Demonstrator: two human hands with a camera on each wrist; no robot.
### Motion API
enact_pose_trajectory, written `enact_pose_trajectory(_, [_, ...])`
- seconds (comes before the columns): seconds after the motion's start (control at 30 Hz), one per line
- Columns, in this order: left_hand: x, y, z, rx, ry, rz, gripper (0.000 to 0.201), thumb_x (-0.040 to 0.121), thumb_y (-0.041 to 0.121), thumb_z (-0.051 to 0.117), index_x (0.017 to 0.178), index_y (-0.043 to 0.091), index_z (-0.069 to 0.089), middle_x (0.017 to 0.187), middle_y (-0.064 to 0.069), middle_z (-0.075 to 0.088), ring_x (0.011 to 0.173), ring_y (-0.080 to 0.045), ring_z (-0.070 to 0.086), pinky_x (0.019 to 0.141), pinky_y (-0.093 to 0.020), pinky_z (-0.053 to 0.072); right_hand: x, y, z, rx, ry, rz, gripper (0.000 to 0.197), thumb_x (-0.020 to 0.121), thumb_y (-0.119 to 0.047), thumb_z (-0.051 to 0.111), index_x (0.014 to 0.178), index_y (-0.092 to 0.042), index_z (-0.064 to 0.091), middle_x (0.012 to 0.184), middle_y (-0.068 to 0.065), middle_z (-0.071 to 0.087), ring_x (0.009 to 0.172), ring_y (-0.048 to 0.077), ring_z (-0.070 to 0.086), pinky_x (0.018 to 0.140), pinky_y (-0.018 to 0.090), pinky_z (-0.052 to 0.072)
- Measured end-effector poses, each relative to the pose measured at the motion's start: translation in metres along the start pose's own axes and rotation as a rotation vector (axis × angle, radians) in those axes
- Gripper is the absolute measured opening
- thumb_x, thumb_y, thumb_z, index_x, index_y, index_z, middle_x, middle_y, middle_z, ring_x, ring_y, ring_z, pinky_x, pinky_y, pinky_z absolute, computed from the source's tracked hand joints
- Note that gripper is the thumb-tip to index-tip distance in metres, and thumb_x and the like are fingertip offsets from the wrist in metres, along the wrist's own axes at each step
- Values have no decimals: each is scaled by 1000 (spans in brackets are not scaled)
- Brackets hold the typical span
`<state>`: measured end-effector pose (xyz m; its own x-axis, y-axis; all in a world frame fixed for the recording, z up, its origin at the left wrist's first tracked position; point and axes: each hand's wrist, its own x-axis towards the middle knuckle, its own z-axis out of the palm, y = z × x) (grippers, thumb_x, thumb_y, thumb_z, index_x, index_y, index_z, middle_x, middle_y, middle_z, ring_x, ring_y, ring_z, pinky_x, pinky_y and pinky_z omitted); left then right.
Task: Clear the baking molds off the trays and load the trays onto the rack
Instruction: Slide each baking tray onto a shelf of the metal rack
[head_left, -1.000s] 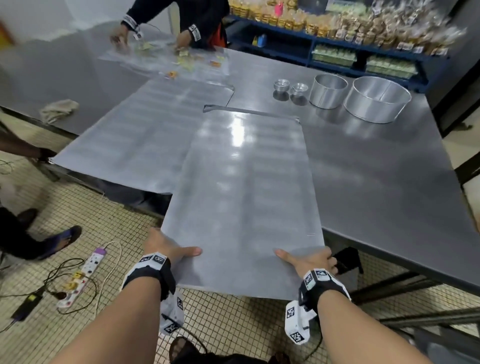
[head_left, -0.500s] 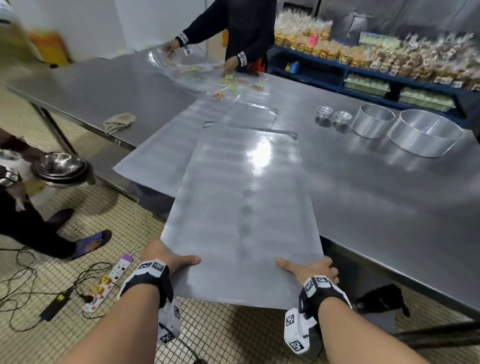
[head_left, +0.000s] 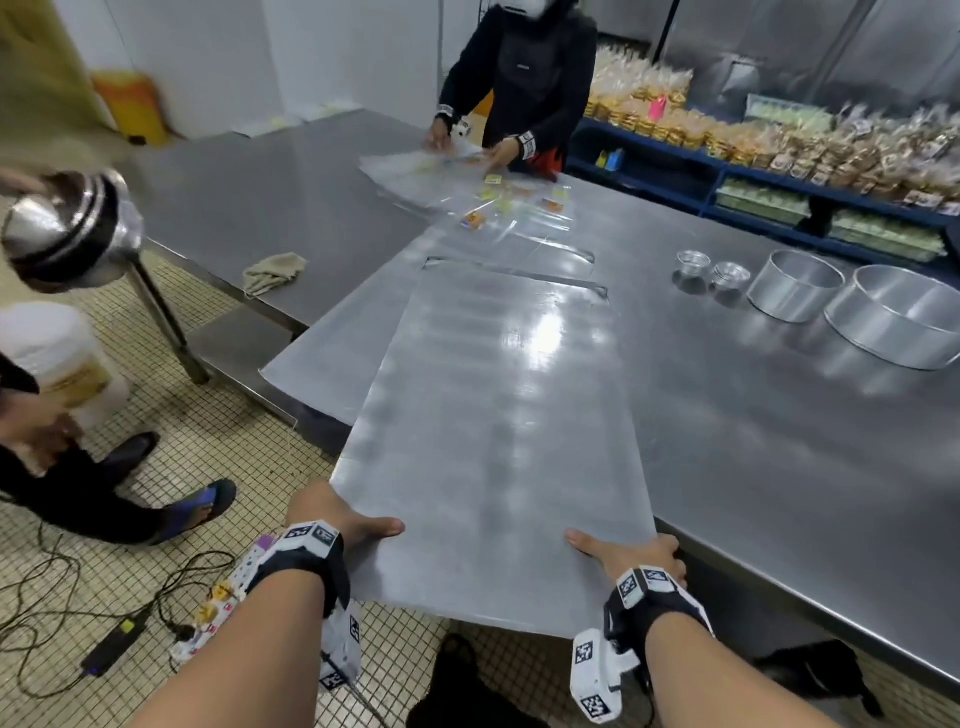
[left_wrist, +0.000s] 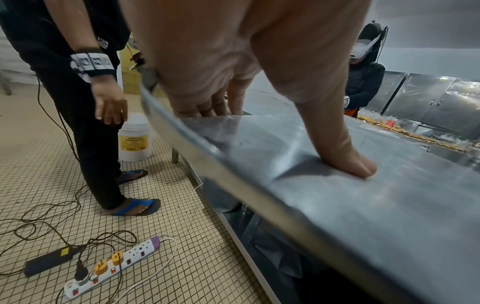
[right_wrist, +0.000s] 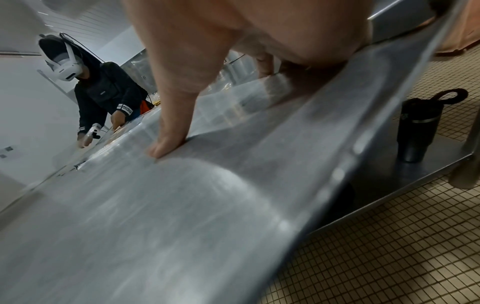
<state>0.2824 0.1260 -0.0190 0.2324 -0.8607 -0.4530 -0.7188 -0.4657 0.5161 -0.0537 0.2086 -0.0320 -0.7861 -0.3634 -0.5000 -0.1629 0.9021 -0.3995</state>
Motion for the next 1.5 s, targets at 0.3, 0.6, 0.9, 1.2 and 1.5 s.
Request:
enact_pose_trajectory(0.3, [87, 30, -35, 54, 10, -10, 103, 5, 77, 82, 87, 19, 64, 81, 5, 69, 71, -17, 66, 61, -29, 58, 11, -86, 27, 33, -18, 53, 149, 8, -70, 87, 132, -2, 42, 126, 22, 56, 115, 42, 56, 91, 50, 52])
enact_pose_trajectory(0.6, [148, 32, -64, 47, 5, -52, 97, 31, 55, 96, 104, 7, 54, 98, -8, 66, 87, -29, 64, 65, -31, 50, -6, -127, 63, 12, -30, 146, 149, 18, -67, 90, 138, -2, 31, 133, 24, 48, 117, 44, 54, 95, 51, 50])
enact_pose_trajectory(0.9, [218, 1, -102, -31, -30, -75, 56, 84, 48, 71, 76, 1, 42, 120, -23, 64, 113, -39, 60, 92, -40, 46, -35, -126, 103, 216, -42, 179, 111, 33, -49, 95, 117, -4, 38, 104, 16, 61, 95, 35, 65, 84, 45, 55])
enact_pose_trajectory(1.2, [256, 0, -120, -360, -55, -122, 67, 79, 22, 81, 133, -4, 51, 126, -26, 61, 109, -40, 60, 88, -40, 45, -26, -117, 112, 464, -62, 35, 39, 61, -31, 91, 85, -5, 75, 71, 12, 74, 65, 28, 71, 66, 38, 60])
enact_pose_trajectory(1.5, [261, 1, -131, -286, -72, -41, 42, 86, 19, 74, 120, -3, 63, 126, -21, 62, 110, -39, 59, 94, -37, 44, -41, -113, 113, 560, -162, 40, 28, 66, -19, 90, 86, -6, 76, 73, 13, 75, 64, 31, 73, 58, 34, 59])
